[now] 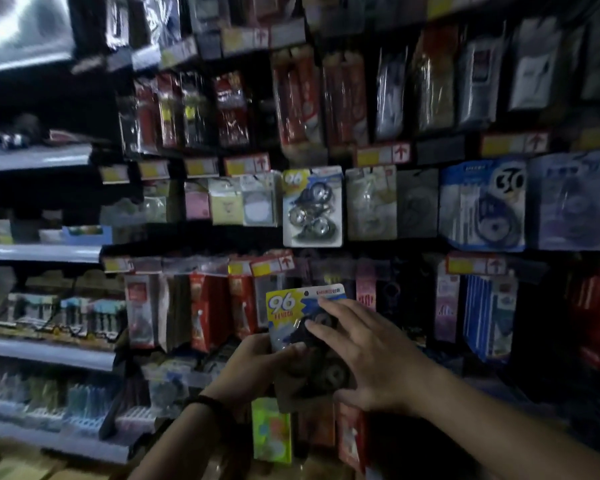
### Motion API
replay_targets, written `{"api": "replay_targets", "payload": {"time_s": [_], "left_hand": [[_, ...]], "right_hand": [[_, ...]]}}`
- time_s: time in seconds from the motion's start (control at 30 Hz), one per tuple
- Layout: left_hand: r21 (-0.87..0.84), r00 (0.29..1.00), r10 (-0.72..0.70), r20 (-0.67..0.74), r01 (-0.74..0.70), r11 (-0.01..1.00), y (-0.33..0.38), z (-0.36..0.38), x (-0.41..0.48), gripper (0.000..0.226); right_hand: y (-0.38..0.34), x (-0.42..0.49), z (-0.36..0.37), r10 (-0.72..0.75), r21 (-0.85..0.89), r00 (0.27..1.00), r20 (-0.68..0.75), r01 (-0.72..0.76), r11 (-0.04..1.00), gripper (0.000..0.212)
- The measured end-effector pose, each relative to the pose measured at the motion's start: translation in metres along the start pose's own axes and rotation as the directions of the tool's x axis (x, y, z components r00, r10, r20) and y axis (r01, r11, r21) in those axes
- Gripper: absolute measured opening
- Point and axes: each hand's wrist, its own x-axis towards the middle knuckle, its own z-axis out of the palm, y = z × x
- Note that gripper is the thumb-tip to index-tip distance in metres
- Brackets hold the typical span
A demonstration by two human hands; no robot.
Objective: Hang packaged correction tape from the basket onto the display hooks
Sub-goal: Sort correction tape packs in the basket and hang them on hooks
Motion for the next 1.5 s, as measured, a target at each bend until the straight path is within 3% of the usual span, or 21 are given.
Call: {"api": "replay_targets", "payload": {"time_s": [0.17, 0.27, 0.37, 0.47, 0.53, 0.7, 0.9, 1.2, 1.5], "left_hand": [[-0.089, 0.997, 0.079, -0.017, -0.081, 0.993, 0.048, -0.015, 0.024, 0.030], [-0.080, 0.963, 0.242, -0.122, -0.253, 0.964, 0.062, -0.020, 0.043, 0.043], [0.217, 0.877, 0.457, -0.147, -0.423, 0.880, 0.073, -0.029, 0.067, 0.069], [0.667, 0.769, 0.638, -0.039, -0.456, 0.590, 0.086, -0.033, 0.089, 0.081], [0.764, 0.764, 0.644, 0.042, -0.440, 0.472, 0.096, -0.031, 0.098, 0.088], [0.856, 0.795, 0.597, 0.107, -0.379, 0.351, 0.108, -0.032, 0.125, 0.095], [0.847, 0.804, 0.580, 0.131, -0.395, 0.356, 0.112, -0.036, 0.139, 0.093], [0.858, 0.791, 0.587, 0.172, -0.414, 0.306, 0.120, -0.033, 0.149, 0.092], [0.883, 0.806, 0.571, 0.155, -0.372, 0.287, 0.134, -0.023, 0.147, 0.086]], "right_hand": [[0.023, 0.050, -0.026, 0.007, -0.106, 1.000, -0.017, -0.009, 0.994, 0.115], [0.042, 0.080, -0.037, 0.053, -0.152, 0.998, -0.024, -0.056, 0.987, 0.117], [0.068, 0.109, -0.044, 0.122, -0.205, 0.992, -0.031, -0.126, 0.971, 0.117], [0.084, 0.135, -0.047, 0.156, -0.240, 0.987, -0.043, -0.162, 0.957, 0.115], [0.087, 0.150, -0.047, 0.175, -0.262, 0.983, -0.052, -0.182, 0.948, 0.118], [0.095, 0.177, -0.047, 0.225, -0.288, 0.969, -0.098, -0.244, 0.926, 0.118], [0.108, 0.196, -0.057, 0.231, -0.364, 0.969, -0.085, -0.245, 0.898, 0.110], [0.109, 0.190, -0.061, 0.247, -0.328, 0.962, -0.113, -0.271, 0.905, 0.112], [0.107, 0.201, -0.075, 0.234, -0.350, 0.971, -0.056, -0.239, 0.906, 0.096]]}}
